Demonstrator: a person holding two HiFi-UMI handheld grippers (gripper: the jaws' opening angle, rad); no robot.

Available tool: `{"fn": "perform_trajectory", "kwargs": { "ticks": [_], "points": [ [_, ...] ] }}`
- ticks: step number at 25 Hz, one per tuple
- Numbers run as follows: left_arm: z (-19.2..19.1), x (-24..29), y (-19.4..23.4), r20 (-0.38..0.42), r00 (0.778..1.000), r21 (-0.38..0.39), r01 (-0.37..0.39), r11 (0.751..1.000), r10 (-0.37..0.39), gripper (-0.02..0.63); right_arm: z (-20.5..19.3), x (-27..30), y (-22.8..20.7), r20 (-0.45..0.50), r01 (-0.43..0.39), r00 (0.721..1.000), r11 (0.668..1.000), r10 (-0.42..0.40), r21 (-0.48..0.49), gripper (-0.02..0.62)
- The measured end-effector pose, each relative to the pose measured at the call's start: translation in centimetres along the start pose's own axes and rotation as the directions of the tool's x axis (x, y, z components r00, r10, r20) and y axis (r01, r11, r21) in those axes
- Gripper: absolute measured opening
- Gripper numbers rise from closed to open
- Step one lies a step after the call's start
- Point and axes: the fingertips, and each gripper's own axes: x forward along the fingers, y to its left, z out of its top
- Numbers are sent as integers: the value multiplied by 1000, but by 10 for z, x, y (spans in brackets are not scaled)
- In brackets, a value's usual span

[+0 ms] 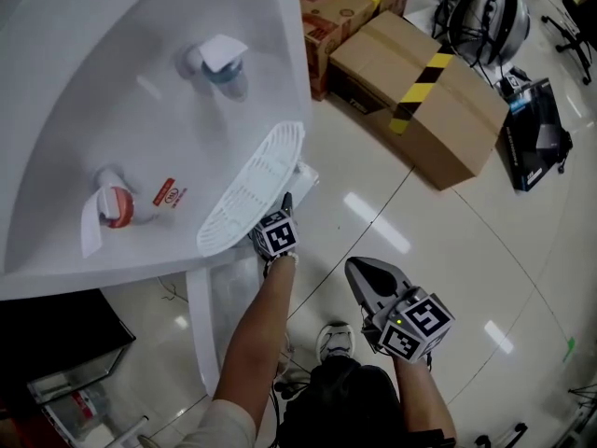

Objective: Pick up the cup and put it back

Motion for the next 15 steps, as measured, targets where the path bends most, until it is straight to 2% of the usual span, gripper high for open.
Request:
{"fn": "perform_trajectory", "kwargs": {
  "ticks": [1,2,3,9,12,15],
  "points": [
    [4,-1,1,10,1000,14,-4,1000,4,452,-1,0,-1,-5,3,1000,1000,-3,3,23],
    [6,-2,2,21,1000,30,-11,999,11,420,-3,0,-2,-10,7,1000,1000,-7,5,23],
    [7,-4,3,29,999,40,-19,999,18,351,-4,0,-3,-14,11,1000,1000,-11,7,23],
    [8,-34,-5,58,998,66,7,998,-11,341,8,2,6,-8,4,1000,1000,-4,10,23],
    [7,-72,-24,47,997,63,65,996,-68,341,25,-8,13,0,39,999,999,-39,7,23],
    [10,-127,-39,22,993,28,114,993,-114,341,48,-26,30,-9,63,998,998,-62,28,23]
  ]
}}
